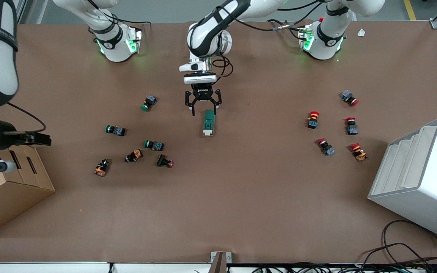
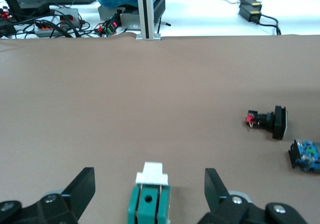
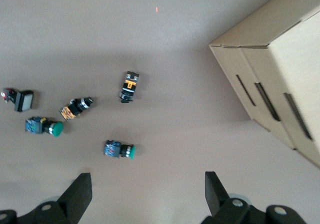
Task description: Close load switch with both arms
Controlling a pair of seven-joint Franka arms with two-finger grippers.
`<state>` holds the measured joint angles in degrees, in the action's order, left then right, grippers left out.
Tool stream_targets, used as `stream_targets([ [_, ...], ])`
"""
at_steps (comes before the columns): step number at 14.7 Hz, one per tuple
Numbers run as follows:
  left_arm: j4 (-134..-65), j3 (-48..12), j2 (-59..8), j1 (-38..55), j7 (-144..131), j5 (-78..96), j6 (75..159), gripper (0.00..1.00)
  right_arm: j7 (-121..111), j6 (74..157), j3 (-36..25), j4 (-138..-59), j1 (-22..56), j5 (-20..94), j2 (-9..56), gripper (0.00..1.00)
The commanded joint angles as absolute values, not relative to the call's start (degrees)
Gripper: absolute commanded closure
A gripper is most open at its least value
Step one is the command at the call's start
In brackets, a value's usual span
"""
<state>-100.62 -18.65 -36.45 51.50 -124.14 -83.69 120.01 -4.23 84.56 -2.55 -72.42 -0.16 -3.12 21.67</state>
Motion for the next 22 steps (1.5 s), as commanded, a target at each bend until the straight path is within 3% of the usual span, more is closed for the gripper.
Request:
stream_targets([
  [1, -101.8, -19.0, -31.0, 48.6, -115.3, -76.5, 123.0, 0.03, -6.8, 84.4, -1.4, -73.5, -1.7, -4.6, 20.5, 0.0],
  [16, -88.9, -19.0, -26.6, 36.7, -82.3, -45.7, 123.8, 0.01, -2.5, 77.3, -0.8, -71.8, -0.8, 0.8, 16.7, 0.0],
  [22, -88.6, -18.9, -21.9, 29.5, -68.3, -35.4, 120.9, 0.0, -2.9, 80.1, -1.0, -81.9, -0.6, 0.3, 7.1, 0.0],
])
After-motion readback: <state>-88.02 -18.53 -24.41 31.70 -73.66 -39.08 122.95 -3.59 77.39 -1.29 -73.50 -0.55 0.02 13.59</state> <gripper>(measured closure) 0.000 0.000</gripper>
